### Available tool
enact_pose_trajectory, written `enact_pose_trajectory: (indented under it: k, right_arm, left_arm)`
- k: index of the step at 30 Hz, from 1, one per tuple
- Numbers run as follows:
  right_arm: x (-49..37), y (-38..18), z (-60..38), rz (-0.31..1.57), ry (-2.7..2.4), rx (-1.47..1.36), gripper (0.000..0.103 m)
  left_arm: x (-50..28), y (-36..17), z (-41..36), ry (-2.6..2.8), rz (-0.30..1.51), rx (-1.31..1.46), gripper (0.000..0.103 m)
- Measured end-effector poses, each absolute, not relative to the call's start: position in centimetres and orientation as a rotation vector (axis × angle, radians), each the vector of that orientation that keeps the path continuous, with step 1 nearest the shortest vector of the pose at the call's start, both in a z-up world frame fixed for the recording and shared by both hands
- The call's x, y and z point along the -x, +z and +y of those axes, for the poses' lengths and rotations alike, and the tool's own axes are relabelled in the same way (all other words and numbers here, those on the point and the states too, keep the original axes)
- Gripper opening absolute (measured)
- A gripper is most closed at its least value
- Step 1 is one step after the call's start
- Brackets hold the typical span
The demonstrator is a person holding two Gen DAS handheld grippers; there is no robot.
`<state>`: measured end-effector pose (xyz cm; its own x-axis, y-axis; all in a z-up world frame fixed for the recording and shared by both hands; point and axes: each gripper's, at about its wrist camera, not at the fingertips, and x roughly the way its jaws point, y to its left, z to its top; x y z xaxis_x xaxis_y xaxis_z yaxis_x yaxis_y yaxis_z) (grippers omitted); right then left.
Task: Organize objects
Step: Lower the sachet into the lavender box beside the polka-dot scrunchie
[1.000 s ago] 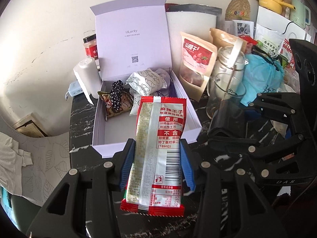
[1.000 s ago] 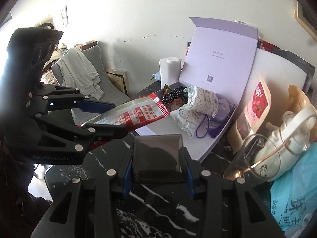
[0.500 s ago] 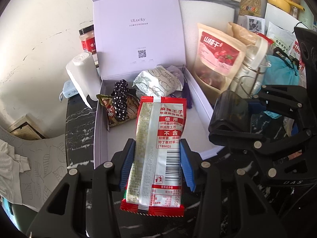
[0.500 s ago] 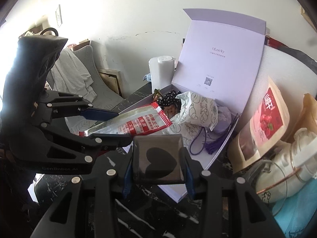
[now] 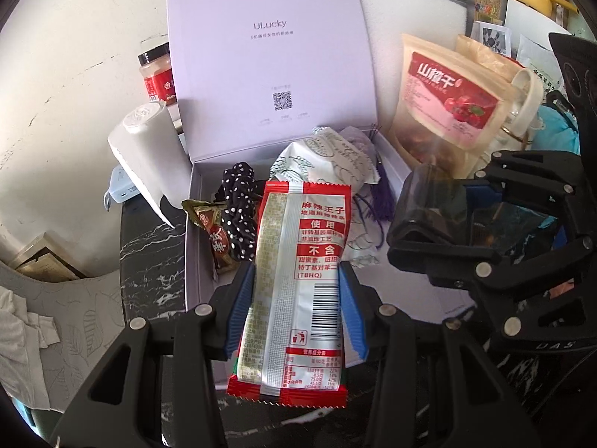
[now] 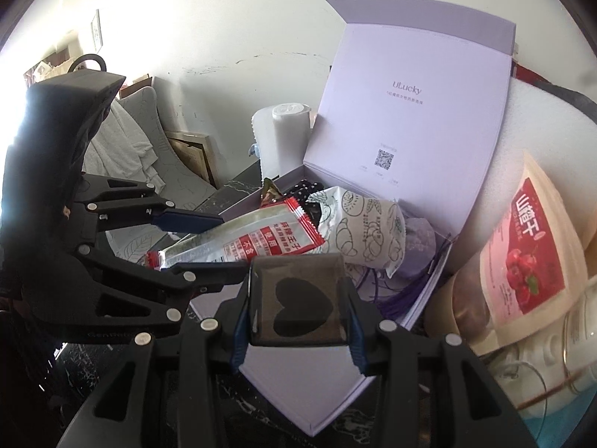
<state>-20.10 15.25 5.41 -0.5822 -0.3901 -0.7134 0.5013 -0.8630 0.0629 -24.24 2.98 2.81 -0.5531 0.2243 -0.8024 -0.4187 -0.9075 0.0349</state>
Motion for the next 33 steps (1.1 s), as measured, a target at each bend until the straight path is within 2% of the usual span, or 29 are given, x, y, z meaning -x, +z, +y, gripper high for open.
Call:
enact_pose_trajectory:
  k: [15,33]
  right_arm:
    - [23.6,1.6,14.0,0.191,-2.388,-1.119,0.043]
    - [23.1,-1.4,13.9,0.198,-2.368,-1.213,0.043]
  left_arm:
    - [27.0,-1.3,2.5,2.417,0.358,1.236,0.043]
    - [26.5,-3.9,2.2,2.357,0.379,1.296,0.044]
